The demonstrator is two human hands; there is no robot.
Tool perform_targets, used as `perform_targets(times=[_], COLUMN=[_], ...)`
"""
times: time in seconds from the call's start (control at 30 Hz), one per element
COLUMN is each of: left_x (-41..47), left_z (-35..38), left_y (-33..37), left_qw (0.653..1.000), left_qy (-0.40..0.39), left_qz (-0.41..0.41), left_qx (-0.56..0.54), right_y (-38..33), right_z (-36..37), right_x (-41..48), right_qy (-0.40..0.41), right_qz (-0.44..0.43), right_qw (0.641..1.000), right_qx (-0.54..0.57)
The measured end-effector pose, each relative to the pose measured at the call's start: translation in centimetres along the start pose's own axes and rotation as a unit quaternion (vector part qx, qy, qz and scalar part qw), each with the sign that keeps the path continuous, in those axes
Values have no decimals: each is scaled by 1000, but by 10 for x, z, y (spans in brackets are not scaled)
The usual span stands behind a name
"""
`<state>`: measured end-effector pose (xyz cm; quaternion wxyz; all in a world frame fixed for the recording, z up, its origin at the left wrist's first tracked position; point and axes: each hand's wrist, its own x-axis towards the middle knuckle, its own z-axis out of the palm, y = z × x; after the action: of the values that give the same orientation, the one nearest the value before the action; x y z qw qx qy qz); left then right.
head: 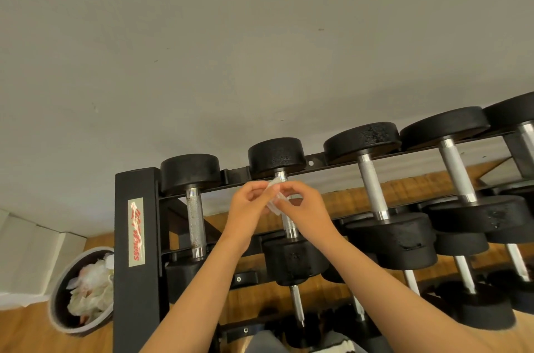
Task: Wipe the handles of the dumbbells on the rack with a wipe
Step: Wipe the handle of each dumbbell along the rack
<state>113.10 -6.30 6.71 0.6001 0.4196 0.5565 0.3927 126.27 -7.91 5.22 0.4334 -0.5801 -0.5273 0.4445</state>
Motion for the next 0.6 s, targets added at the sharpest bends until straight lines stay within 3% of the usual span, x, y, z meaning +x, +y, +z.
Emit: perform_targets(times=[0.07,0.17,0.27,0.33,0.47,0.6], left_x=[3,8,14,21,35,49], left_z=[-1,-4,-5,-6,-8,10], left_y=[-2,-10,-20,-26,-34,-42], left_qw=[999,998,997,995,972,972], left_qy=[7,-7,-15,34,179,187], left_qz=[-36,-59,-77,-72,15,11], left_qx=[-34,-1,28,60,149,140], right_y=[1,12,27,35,44,52], right_z=[-1,-1,-3,-4,4,13], right_x=[-1,-7,-17,-23,-38,-49], right_qy=[-24,-47,-18,13,40,66], right_qz=[11,16,31,39,55,50], right_qw=[999,999,999,999,994,982], right_qx=[18,20,2,-23,-90,-170])
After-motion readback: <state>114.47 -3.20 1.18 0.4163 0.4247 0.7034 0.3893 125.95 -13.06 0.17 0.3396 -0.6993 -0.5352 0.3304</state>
